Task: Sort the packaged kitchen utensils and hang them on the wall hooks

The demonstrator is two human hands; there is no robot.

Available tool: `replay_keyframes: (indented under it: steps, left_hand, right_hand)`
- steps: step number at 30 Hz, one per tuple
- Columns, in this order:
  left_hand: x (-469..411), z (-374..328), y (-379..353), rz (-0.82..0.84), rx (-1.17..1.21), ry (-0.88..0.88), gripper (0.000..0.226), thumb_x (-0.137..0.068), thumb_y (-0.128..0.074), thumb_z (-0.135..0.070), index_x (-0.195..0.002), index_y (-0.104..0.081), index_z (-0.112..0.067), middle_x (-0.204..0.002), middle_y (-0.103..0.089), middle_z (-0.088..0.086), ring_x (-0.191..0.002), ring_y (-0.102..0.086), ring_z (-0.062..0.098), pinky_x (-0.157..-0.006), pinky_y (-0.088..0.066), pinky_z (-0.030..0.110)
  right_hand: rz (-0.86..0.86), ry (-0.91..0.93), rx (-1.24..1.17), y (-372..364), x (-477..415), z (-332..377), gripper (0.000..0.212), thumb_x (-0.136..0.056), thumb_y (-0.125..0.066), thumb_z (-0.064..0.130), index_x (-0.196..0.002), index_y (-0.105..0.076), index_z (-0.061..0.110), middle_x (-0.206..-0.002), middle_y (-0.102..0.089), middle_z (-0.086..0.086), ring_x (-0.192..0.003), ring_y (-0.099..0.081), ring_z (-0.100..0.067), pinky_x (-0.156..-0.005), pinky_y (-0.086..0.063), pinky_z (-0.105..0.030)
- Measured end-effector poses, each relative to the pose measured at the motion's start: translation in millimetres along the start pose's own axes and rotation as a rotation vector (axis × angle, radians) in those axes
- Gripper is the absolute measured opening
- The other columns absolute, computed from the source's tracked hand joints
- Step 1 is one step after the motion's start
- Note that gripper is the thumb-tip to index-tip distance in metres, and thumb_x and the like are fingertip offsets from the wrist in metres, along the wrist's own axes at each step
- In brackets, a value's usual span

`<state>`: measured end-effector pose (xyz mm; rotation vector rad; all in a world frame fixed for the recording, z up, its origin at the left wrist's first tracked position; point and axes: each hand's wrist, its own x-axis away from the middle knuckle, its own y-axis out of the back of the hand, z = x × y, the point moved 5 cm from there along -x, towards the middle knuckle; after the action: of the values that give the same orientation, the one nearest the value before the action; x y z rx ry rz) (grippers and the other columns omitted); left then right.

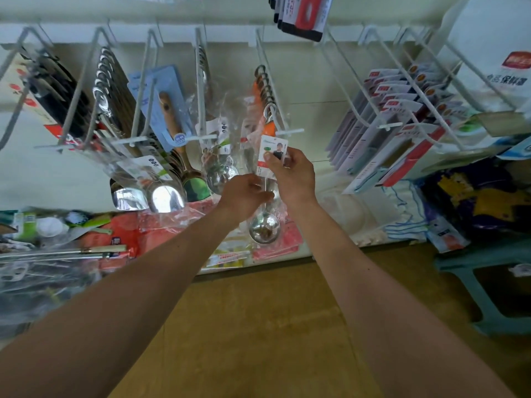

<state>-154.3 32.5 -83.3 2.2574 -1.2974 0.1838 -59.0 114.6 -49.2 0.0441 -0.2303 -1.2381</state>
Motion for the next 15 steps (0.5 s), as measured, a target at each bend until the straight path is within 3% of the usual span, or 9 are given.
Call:
replay_keyframes:
  steps: [2,5,8,10,12,15]
  left_hand:
    - [3.7,9.2,-0.8,0.027,0.016,0.012,0.054,-0.075,-0.084,-0.022,-0.122,-0.062,-0.01,-0.113,-0.066,0.006,-0.103,-0.064,0.021,-0.095,-0.052,0.039]
    - [9.8,20.6,5.8,-0.001,0.117,0.047,0.066,-0.077,-0.082,-0.02,-0.136,-0.052,-0.015,-0.122,-0.057,0.001,-0.111,-0.059,0.02,-0.094,-0.049,0.032]
    - [14.4,29.7,18.1,-0.056,0.096,0.037,0.067,-0.081,-0.079,-0.02,-0.141,-0.048,-0.015,-0.132,-0.054,0.002,-0.111,-0.059,0.018,-0.082,-0.045,0.022]
    - [19.6,33.8,24.1,-0.078,0.066,0.02,0.065,-0.083,-0.077,-0.02,-0.141,-0.049,-0.015,-0.137,-0.054,0.004,-0.104,-0.058,0.013,-0.068,-0.044,0.008]
    - [25.4,38.8,29.5,-0.093,0.061,0.016,0.063,-0.084,-0.076,-0.019,-0.141,-0.049,-0.015,-0.138,-0.053,0.004,-0.1,-0.055,0.009,-0.057,-0.042,0.004]
    - [39.3,40.9,39.2,-0.12,0.03,-0.026,0.063,-0.085,-0.075,-0.026,-0.141,-0.048,-0.017,-0.137,-0.054,0.003,-0.104,-0.052,0.009,-0.075,-0.042,0.01]
  right_hand:
    - [-0.006,-0.006,-0.005,2.1,6.9,-7.6,0.033,-0.086,-0.074,0.021,-0.116,-0.064,0.011,-0.099,-0.068,0.005,-0.095,-0.065,-0.014,-0.084,-0.052,-0.025]
    - [0.014,-0.031,0.04,2.8,16.4,-21.2,0.045,-0.086,-0.075,0.023,-0.126,-0.057,0.013,-0.106,-0.063,0.007,-0.099,-0.063,-0.012,-0.084,-0.051,-0.022]
    - [0.014,-0.028,0.046,3.9,26.4,-28.0,0.054,-0.086,-0.076,0.026,-0.133,-0.051,0.014,-0.113,-0.059,0.004,-0.104,-0.059,-0.014,-0.093,-0.051,-0.031]
    - [0.007,-0.016,0.096,6.2,34.1,-29.6,0.056,-0.086,-0.075,0.032,-0.134,-0.051,0.015,-0.119,-0.057,0.001,-0.107,-0.057,-0.014,-0.091,-0.051,-0.031]
    - [-0.002,-0.021,0.096,8.4,42.8,-31.4,0.052,-0.087,-0.074,0.034,-0.131,-0.053,0.016,-0.114,-0.056,0.006,-0.106,-0.056,-0.013,-0.088,-0.05,-0.029]
    - [-0.016,-0.024,0.069,9.0,55.8,-31.5,0.044,-0.087,-0.074,0.033,-0.123,-0.056,0.017,-0.099,-0.052,0.021,-0.104,-0.057,-0.012,-0.09,-0.051,-0.031]
